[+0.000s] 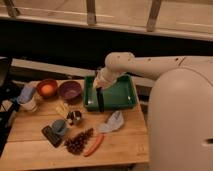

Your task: Place brush in tray

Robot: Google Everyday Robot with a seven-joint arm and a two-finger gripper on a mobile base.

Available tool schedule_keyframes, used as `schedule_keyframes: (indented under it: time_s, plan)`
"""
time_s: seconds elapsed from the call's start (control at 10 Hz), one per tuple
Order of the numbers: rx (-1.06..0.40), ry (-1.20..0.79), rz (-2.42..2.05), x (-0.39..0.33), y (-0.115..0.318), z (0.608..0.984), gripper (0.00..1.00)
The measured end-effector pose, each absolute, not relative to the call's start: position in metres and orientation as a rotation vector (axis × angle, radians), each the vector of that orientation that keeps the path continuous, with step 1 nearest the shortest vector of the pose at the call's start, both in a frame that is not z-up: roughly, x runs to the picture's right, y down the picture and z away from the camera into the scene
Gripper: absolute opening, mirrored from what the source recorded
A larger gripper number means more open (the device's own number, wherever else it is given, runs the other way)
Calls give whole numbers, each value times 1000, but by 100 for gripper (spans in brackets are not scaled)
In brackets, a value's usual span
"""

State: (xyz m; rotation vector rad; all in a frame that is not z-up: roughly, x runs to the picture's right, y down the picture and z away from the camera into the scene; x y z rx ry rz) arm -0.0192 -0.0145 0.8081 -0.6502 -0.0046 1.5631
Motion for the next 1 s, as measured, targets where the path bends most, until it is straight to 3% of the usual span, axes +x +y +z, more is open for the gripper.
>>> schedule_keyframes:
  time_s: [0.4,1.0]
  plan:
    - [-680,33,1602,-9,-10,819,0]
    - [-820,232,1784,42,44,904,1]
